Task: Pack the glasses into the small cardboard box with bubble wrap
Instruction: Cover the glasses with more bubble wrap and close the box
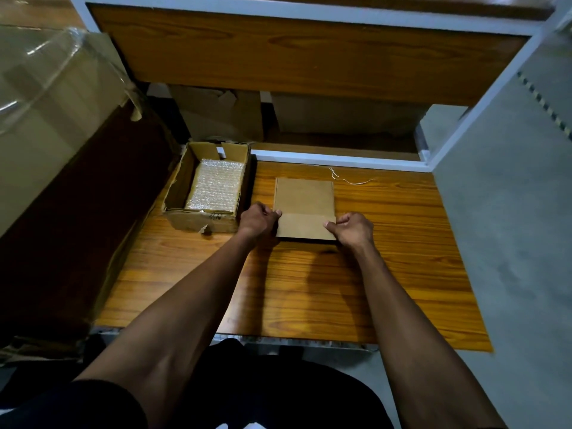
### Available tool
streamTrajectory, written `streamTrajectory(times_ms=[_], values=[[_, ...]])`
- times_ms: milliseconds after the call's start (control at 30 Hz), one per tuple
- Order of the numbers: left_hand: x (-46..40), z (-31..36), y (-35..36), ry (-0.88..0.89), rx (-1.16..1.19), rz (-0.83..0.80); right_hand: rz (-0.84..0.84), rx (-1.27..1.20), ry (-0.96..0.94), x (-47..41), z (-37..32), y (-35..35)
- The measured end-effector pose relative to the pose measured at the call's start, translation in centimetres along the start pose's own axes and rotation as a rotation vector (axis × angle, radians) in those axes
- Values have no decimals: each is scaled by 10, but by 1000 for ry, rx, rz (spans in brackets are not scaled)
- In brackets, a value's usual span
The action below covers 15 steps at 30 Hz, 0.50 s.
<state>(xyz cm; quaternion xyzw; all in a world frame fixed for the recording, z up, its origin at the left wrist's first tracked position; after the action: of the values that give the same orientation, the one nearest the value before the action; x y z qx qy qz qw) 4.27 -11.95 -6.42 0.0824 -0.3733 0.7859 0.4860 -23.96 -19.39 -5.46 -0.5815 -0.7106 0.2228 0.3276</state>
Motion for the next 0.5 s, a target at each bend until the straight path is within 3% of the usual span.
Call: streamTrajectory(times_ms=[500], values=[[7, 0, -1, -13, -49, 30, -42, -71, 28, 5, 5, 3]])
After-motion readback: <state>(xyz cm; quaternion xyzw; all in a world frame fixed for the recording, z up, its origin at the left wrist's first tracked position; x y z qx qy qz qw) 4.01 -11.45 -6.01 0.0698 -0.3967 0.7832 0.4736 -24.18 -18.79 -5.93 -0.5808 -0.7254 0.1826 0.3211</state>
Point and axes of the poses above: each hand's wrist, its own x-axis away from the middle knuckle, its own y-axis out of the palm, z = x × y, the point moved 10 cm from there along -x, towards the middle knuckle, and after that the axes turned 9 degrees about -y, right-handed, at the moved point
